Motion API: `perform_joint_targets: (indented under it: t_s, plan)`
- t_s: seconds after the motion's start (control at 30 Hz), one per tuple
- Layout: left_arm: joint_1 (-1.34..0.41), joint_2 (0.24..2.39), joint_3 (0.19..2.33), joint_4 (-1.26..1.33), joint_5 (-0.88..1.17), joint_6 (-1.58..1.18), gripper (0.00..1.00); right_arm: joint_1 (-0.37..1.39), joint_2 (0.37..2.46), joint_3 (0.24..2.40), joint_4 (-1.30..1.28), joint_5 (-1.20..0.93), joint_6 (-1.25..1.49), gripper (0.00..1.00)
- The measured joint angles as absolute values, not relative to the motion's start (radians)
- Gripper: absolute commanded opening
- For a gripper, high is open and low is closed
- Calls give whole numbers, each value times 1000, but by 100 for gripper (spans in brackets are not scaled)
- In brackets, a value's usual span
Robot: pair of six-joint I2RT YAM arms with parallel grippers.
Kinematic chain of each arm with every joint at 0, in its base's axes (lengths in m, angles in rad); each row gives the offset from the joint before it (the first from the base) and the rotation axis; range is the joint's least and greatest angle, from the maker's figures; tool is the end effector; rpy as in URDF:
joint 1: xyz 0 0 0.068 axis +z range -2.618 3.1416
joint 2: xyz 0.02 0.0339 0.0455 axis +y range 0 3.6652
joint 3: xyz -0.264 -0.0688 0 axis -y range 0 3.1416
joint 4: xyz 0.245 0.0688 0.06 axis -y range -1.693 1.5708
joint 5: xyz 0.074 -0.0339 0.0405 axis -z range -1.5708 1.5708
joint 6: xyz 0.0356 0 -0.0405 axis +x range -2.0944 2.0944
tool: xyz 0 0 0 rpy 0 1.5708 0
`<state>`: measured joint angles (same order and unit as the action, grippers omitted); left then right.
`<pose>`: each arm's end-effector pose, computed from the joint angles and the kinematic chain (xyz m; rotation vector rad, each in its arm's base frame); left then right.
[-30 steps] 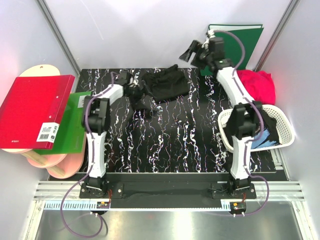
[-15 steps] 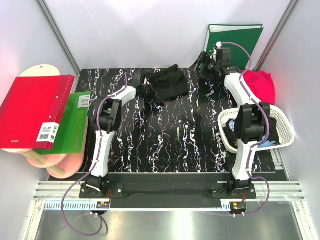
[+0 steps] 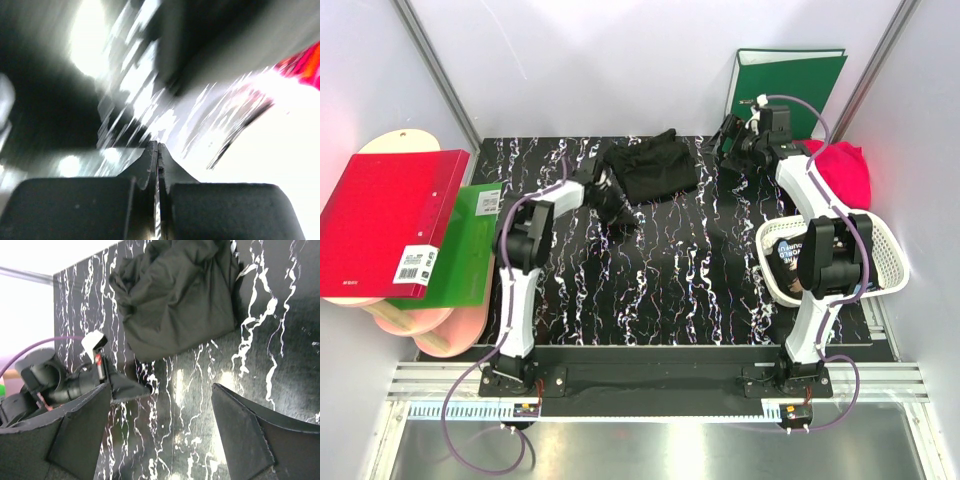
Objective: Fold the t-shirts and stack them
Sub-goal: Smooth out wrinkles on the folded tshirt
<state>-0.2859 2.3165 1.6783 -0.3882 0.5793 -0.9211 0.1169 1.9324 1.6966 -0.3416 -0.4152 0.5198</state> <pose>0.4602 -0.1556 0.1209 -0.6533 2.7335 -1.1310 0.4502 0.0673 0.3034 0.1933 2.1962 0.8098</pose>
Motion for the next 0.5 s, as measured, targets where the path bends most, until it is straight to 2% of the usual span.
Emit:
perform_joint_targets:
  t_s: [0.07,0.1,0.13,0.2,0.23,0.37,0.5]
  plan:
    - [-285,2247,1578,-408,575,-904,0,117,1932,1687,-342,-427,521,89]
    - [-284,2215,1533,-424,574,-894,7,117,1932,1685,-342,-433,523,89]
    - [-282,2185,1492,-433,572,-886,29,117,1932,1684,-342,-438,524,89]
    - [-281,2138,1432,-447,568,-862,86,117,1932,1684,-342,-450,530,89]
    - [-279,2118,1412,-455,569,-861,96,117,1932,1684,-341,-459,533,89]
    - [-271,2075,1437,-440,559,-840,99,117,1933,1684,-341,-474,542,89]
    - [-264,2135,1539,-437,508,-837,99,117,1933,1683,-338,-484,545,89]
